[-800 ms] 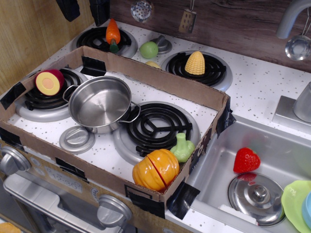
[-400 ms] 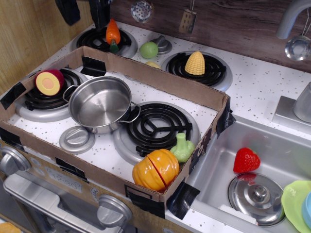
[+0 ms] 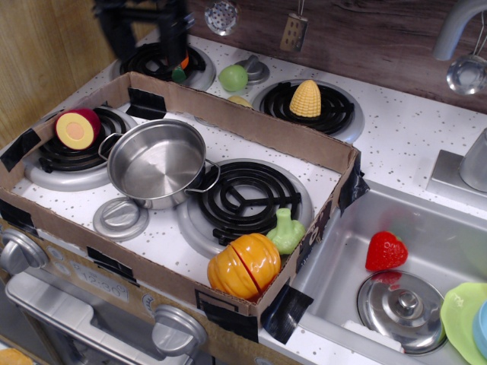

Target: Put broccoli in pot

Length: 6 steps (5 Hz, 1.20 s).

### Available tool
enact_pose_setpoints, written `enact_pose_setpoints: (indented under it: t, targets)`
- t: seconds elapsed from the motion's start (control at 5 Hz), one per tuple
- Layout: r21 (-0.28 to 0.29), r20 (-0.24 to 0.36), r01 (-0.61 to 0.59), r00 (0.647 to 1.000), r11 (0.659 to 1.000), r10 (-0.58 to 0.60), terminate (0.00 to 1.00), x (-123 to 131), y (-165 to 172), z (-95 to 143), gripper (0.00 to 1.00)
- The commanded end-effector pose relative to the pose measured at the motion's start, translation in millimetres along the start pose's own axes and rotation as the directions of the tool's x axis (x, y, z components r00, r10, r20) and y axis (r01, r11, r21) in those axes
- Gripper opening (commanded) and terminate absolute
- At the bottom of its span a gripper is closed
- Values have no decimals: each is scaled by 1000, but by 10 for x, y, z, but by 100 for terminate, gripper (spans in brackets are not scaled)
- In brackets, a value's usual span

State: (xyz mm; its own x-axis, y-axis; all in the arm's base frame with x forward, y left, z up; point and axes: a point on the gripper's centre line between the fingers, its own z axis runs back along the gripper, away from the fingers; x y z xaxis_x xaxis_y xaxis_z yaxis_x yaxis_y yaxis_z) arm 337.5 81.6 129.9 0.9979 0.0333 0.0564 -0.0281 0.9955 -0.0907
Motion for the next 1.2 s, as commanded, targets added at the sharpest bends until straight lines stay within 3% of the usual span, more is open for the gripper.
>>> enact_pose_setpoints:
  t: [0.0, 0.2, 0.6, 1.0]
  targets:
    - [59, 89, -19, 996, 998, 14, 0, -209, -500, 425, 100]
    - [95, 76, -66, 995, 993, 59, 0, -339, -759, 326, 100]
    - [68, 59, -94, 994, 993, 90, 0, -447, -973, 125, 100]
    - [53, 82, -117, 990, 992, 113, 0, -555, -1084, -58, 100]
